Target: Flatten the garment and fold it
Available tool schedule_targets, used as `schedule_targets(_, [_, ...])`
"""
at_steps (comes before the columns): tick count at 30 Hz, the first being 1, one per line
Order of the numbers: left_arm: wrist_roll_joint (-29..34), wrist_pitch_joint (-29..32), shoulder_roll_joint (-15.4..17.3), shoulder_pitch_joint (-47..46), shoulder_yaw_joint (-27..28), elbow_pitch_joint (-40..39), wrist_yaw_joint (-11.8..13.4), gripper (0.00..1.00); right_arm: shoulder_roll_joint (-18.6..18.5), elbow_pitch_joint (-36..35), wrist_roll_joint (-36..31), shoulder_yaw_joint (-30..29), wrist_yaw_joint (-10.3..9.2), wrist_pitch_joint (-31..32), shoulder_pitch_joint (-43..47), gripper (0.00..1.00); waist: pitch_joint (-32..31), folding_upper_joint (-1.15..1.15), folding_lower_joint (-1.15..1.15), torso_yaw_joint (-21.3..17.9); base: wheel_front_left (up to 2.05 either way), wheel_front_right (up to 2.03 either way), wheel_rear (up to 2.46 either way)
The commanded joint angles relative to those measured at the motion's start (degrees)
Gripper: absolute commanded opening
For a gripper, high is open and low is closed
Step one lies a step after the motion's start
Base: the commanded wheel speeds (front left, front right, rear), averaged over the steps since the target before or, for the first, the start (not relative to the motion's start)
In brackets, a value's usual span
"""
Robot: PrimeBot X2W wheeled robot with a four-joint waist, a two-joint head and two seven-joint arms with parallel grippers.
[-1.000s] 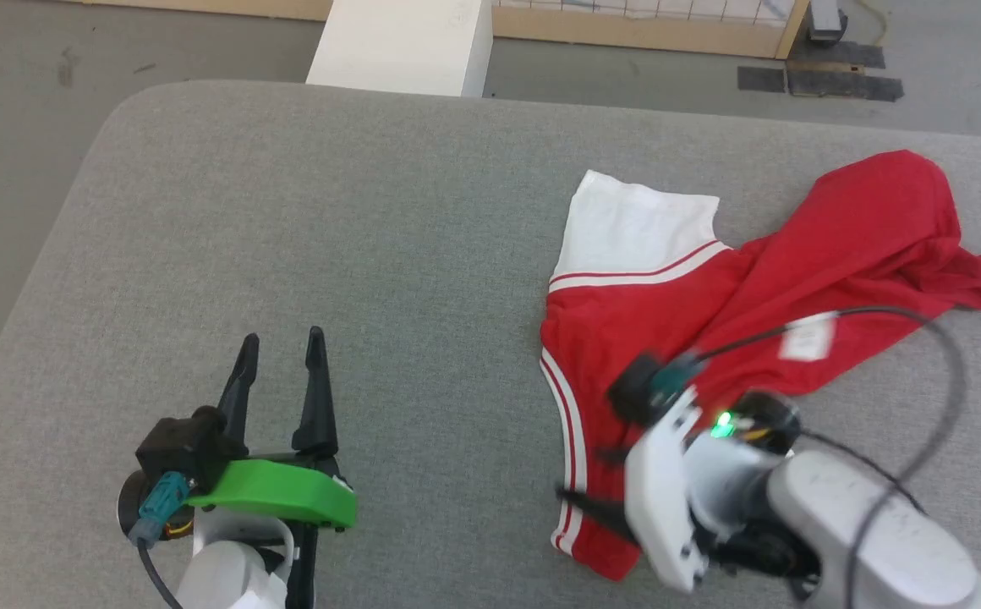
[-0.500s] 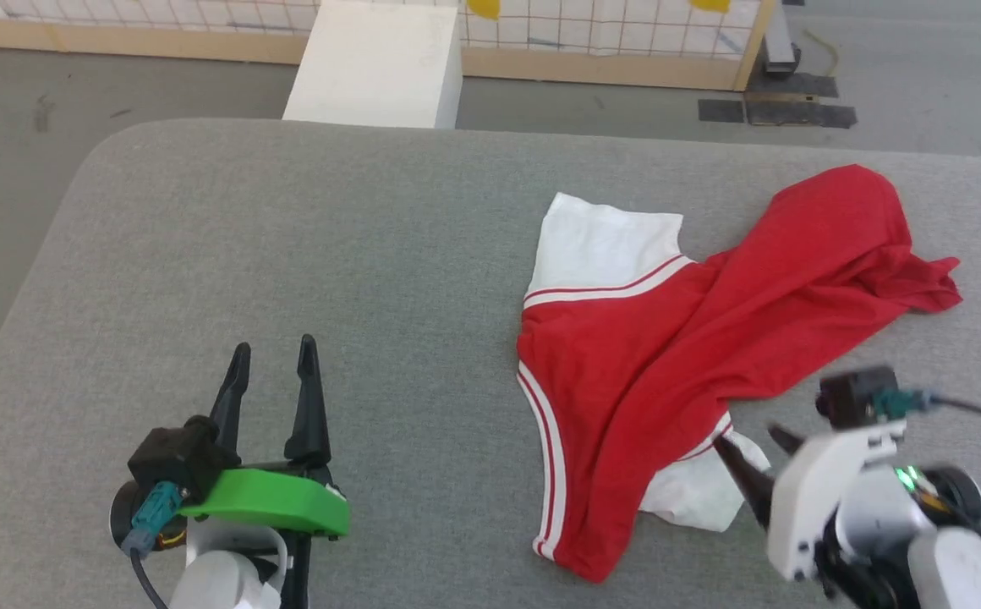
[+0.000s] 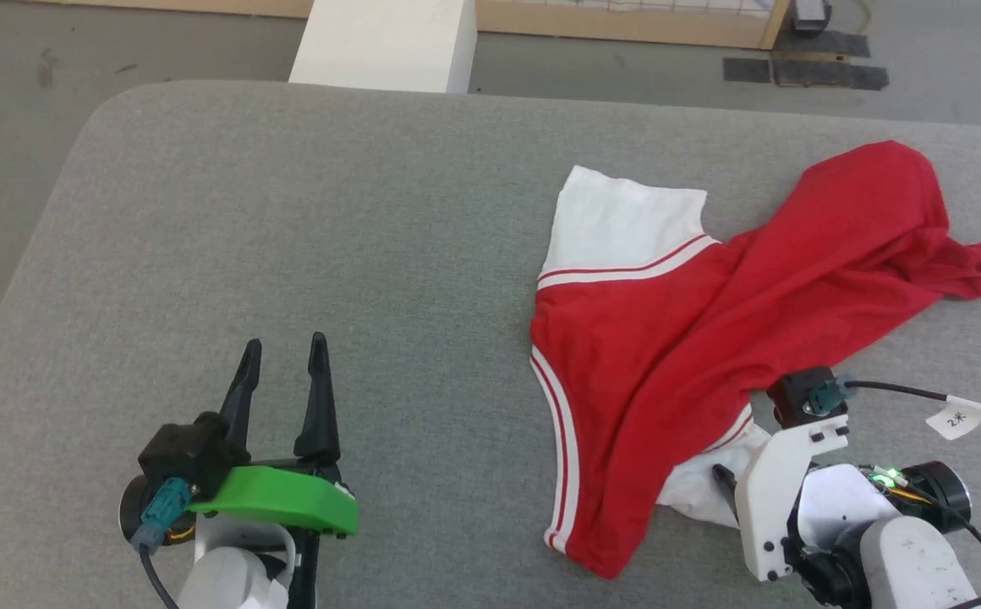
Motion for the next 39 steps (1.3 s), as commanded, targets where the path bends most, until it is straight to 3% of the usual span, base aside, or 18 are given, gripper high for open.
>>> schedule_targets(1, [-0.7, -0.19, 0.1, -0.78, -0.07, 0.18, 0.08, 1.0, 0.28, 1.28, -0.58, 0.52, -0.06, 0.46, -0.75, 1.0, 0.58, 0.0, 0.0, 0.79, 0.0, 0.0, 0.0])
schedule_targets(5, [-0.88, -0.19, -0.01, -0.98, -0.06, 0.4, 0.13, 1.0, 0.01, 4.37, -0.76, 2.12, -0.06, 2.04, -1.08, 1.0, 0.73, 0.0, 0.0, 1.37, 0.0, 0.0, 0.0])
schedule_targets(6, [-0.88, -0.19, -0.03, -0.94, 0.0, 0.39, 0.17, 1.0, -0.05, 4.84, -0.55, 2.28, -0.06, 2.52, -1.13, 0.48, 0.72, 0.0, 0.0, 1.36, 0.0, 0.0, 0.0])
schedule_targets(8, [-0.9, -0.2, -0.07, -0.81, 0.11, 0.37, 0.25, 1.0, -0.43, 5.1, -0.04, 2.48, -0.06, 2.85, -1.26, 0.0, 0.64, 0.0, 0.0, 1.25, 0.0, 0.0, 0.0])
schedule_targets(13, [-1.12, -0.2, -0.15, -0.56, 0.36, 0.22, 0.25, 1.0, -0.83, 2.4, 2.91, 0.32, -0.06, 1.14, -1.36, 0.0, 0.09, 0.0, 0.0, 0.18, 0.0, 0.0, 0.0])
schedule_targets(17, [-2.13, -0.11, -0.19, -1.53, 0.14, -0.03, -0.53, 1.0, -0.88, -3.81, 5.68, -2.65, -0.06, 0.47, -0.61, 0.0, -0.1, 0.0, 0.0, -1.61, 0.0, 0.0, 0.0])
schedule_targets(23, [-4.66, 5.15, -0.26, -10.93, -2.06, 1.8, -2.74, 1.0, -1.62, -13.82, 8.13, -6.45, -0.06, 2.12, 0.18, 0.0, 1.48, 0.0, 0.0, -5.27, 0.0, 0.0, 0.0])
schedule_targets(30, [-8.1, 21.36, -0.57, -31.7, -6.83, 15.23, -3.73, 1.0, -0.62, -18.86, 9.74, -7.02, -0.06, 2.86, -1.48, 0.0, 6.57, 0.0, 0.0, -10.46, 0.0, 0.0, 0.0])
schedule_targets(34, [-8.86, 33.26, -0.66, -42.27, -8.73, 25.33, -1.96, 1.0, -0.26, -18.68, 10.39, -4.61, -0.06, 2.5, -2.67, 0.0, 10.12, 0.0, 0.0, -13.7, 0.0, 0.0, 0.0])
schedule_targets(39, [-5.48, 47.2, 0.52, -51.97, -12.75, 35.15, 0.39, 1.0, 0.09, -17.55, 11.26, -1.22, -0.06, 1.7, -3.37, 0.0, 13.9, 0.0, 0.0, -16.72, 0.0, 0.0, 0.0])
